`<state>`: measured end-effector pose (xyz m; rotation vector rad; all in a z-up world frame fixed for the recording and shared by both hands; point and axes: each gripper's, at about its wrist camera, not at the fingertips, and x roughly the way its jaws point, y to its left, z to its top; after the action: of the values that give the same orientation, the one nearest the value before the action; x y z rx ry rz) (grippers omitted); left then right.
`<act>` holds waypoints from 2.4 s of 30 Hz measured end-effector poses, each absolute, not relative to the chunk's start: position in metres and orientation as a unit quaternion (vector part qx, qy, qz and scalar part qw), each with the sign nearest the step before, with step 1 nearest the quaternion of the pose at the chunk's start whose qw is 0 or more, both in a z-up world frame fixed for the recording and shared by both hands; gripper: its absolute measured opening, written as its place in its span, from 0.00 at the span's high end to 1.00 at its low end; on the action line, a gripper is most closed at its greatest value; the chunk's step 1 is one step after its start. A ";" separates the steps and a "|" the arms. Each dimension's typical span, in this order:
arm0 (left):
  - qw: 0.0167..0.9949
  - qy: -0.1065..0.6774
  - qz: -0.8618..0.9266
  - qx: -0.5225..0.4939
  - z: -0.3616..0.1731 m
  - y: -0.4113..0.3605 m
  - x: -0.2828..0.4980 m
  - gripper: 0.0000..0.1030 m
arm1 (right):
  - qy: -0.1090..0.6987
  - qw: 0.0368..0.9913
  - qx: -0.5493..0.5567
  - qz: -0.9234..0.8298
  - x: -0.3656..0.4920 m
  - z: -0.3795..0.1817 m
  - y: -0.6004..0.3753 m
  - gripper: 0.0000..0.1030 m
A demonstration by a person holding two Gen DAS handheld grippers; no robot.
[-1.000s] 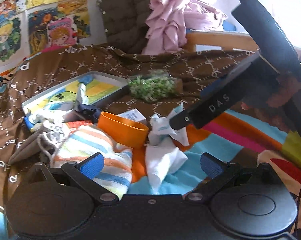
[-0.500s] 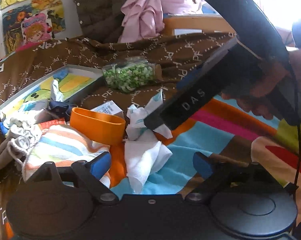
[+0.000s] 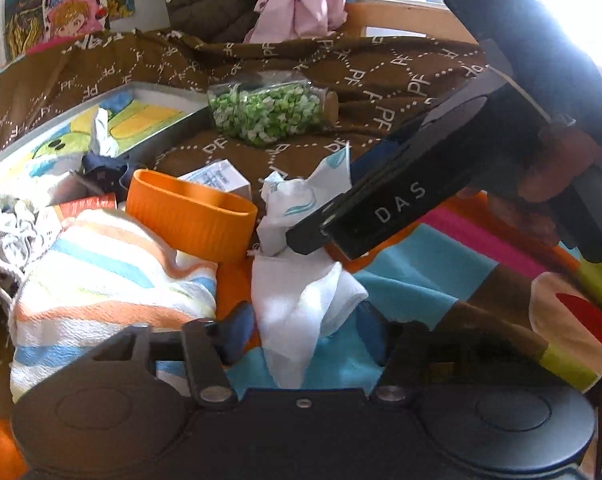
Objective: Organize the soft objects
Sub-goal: 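Grasp the white tissue with the left gripper while the right grasps the printed wrapper, then carry the tissue and printed wrapper over the painted tray with both grippers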
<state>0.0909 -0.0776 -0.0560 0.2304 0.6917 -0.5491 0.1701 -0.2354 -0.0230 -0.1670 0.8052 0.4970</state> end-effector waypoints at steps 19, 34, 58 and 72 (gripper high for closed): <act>0.899 0.353 -0.249 0.071 -0.053 -0.070 0.101 0.89 | 0.374 0.888 -0.089 0.251 0.168 -0.022 -0.235 0.57; 0.912 0.313 -0.259 0.056 -0.021 -0.059 0.082 0.91 | 0.312 0.902 -0.142 0.262 0.143 0.001 -0.241 0.65; 0.961 0.238 -0.138 -0.020 0.054 -0.002 0.143 0.91 | 0.157 0.949 -0.162 0.222 0.191 0.073 -0.232 0.65; 0.973 0.226 -0.038 -0.039 0.073 0.046 0.275 0.90 | 0.143 0.960 -0.132 0.202 0.292 0.067 -0.176 0.64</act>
<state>0.2748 0.0458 0.0733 -0.0794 0.4553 -0.0763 0.2919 -0.1765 0.0674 -0.2684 0.2898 0.4095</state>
